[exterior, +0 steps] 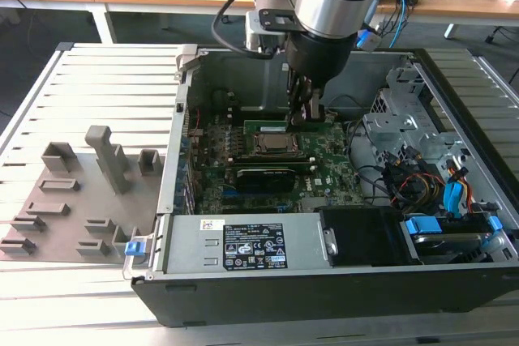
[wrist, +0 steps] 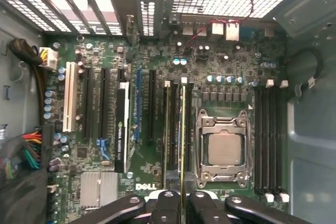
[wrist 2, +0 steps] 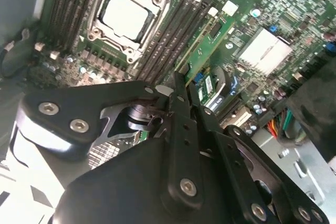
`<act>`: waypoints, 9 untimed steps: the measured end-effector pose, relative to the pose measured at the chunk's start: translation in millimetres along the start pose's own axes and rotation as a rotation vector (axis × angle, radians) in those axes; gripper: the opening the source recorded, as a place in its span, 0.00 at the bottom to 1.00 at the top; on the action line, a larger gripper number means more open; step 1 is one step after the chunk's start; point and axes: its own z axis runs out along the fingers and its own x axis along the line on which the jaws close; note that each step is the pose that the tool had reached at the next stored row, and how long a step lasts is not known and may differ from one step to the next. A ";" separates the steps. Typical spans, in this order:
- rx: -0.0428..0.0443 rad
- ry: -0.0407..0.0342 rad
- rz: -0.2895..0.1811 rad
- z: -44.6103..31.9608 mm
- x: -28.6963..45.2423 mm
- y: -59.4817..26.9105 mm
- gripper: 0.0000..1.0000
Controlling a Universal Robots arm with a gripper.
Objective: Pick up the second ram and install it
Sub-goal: 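Insert the second ram into the second slot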
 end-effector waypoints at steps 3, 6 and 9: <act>0.0001 -0.0058 0.000 0.8 -2.4 0.8 0.14; 0.0001 -0.0059 0.000 3.2 -14.3 0.4 0.14; 0.0001 -0.0059 -0.001 8.5 -18.7 -0.1 0.14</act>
